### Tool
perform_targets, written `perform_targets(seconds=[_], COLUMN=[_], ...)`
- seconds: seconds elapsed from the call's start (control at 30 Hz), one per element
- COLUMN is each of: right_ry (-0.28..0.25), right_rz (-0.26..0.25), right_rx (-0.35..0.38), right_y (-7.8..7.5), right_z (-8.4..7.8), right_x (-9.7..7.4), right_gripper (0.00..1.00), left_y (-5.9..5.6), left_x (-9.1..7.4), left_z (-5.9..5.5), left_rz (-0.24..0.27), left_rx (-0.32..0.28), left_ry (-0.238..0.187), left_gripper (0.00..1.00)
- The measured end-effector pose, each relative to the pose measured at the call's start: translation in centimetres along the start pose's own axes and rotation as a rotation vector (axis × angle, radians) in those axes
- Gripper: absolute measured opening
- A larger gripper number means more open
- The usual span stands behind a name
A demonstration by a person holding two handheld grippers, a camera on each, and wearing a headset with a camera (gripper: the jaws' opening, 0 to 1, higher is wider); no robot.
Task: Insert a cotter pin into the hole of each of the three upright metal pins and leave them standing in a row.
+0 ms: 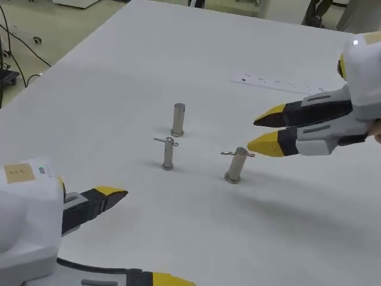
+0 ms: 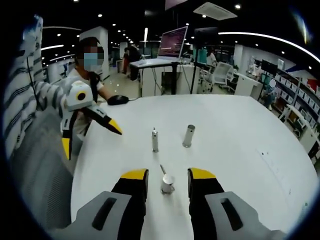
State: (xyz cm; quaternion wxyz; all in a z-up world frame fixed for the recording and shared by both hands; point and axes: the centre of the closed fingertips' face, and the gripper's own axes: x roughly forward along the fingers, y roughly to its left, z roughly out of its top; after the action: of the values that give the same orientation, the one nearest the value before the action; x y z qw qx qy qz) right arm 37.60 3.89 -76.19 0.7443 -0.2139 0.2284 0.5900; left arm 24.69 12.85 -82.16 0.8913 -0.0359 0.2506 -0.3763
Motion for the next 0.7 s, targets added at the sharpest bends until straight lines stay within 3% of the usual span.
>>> perform_targets(seconds=[0.2, 0.4, 0.7], right_ry=[-0.052, -0.082, -0.118], right_rz=[-0.053, -0.085, -0.194], right_rx=[0.075, 0.140, 0.250], right_y=[0.8, 1.7, 1.4], right_z=[-0.5, -1.4, -2.9], right_x=[-1.5, -3.2, -5.9], right_gripper=[0.42, 0.52, 0.63], left_y=[1.0, 1.6, 2.1], left_x=[-0.5, -1.0, -1.4], left_z=[-0.3, 0.3, 0.9], left_rz=[0.018, 0.028, 0.041], left_rx=[0.002, -0.006, 0.004], left_ry=[0.024, 0.017, 0.021], left_gripper=[0.99, 0.99, 0.99])
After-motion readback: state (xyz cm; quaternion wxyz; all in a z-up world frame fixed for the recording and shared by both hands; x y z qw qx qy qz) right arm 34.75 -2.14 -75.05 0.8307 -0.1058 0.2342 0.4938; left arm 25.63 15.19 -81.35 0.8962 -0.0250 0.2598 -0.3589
